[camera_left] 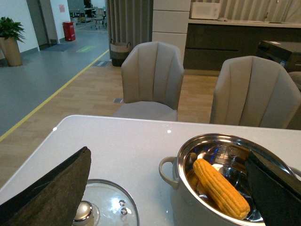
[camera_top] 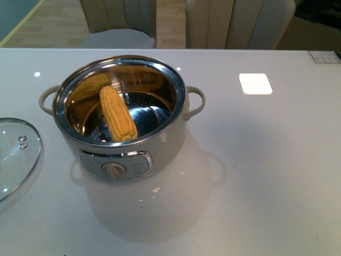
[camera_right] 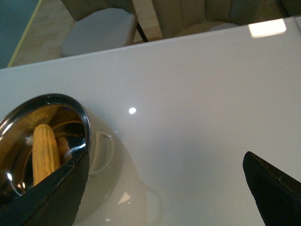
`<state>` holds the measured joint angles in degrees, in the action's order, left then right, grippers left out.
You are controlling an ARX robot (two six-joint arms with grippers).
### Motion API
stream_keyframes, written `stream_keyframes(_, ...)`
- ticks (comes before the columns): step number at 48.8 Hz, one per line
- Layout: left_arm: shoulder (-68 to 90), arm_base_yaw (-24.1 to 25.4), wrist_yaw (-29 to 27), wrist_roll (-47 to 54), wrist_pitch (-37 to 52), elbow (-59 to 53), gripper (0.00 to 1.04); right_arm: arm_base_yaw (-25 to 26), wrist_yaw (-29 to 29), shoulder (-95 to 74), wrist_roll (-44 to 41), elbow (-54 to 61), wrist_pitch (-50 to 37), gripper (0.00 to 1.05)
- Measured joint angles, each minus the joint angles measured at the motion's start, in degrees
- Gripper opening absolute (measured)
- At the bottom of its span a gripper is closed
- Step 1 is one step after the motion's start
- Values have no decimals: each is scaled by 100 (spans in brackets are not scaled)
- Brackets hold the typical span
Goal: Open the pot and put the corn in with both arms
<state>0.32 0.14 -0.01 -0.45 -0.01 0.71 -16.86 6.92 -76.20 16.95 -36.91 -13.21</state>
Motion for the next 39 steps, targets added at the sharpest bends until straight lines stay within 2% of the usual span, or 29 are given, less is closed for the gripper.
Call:
stream_keyframes(10, 0, 0, 0, -2, 0, 0, 98, 345, 107, 1445, -485, 748, 673, 96)
stream_keyframes(11, 0, 0, 0, -2, 0, 0, 98, 393, 214, 1569, -608, 870, 540, 94)
stream_keyframes(12, 0, 0, 0, -2, 0, 0, 98, 426, 407, 1663, -811, 1123, -129, 90)
stream_keyframes(14, 0, 0, 11, 0, 0, 0, 98, 505, 420, 1766, -1121, 1561, -1281, 81)
stream_keyframes(16, 0, 0, 4, 0, 0, 0, 98, 586, 365, 1886, -1314, 1945, -2129, 72)
stream_keyframes(18, 0, 0, 2, 0, 0, 0, 98, 669, 280, 2033, -1425, 2188, -2577, 64)
stream_keyframes(21, 0, 0, 0, 0, 0, 0, 98, 763, 197, 2251, -1523, 2367, -2680, 53)
stream_keyframes(28, 0, 0, 0, 0, 0, 0, 98, 1021, -55, 2848, -1622, 2846, -2533, 20)
stream_keyframes(33, 0, 0, 0, 0, 0, 0, 98, 1132, -149, 3182, -1641, 3018, -2385, 2)
stream_keyframes(39, 0, 0, 0, 0, 0, 0, 98, 1526, -647, 3571, -1670, 3182, -2159, 2)
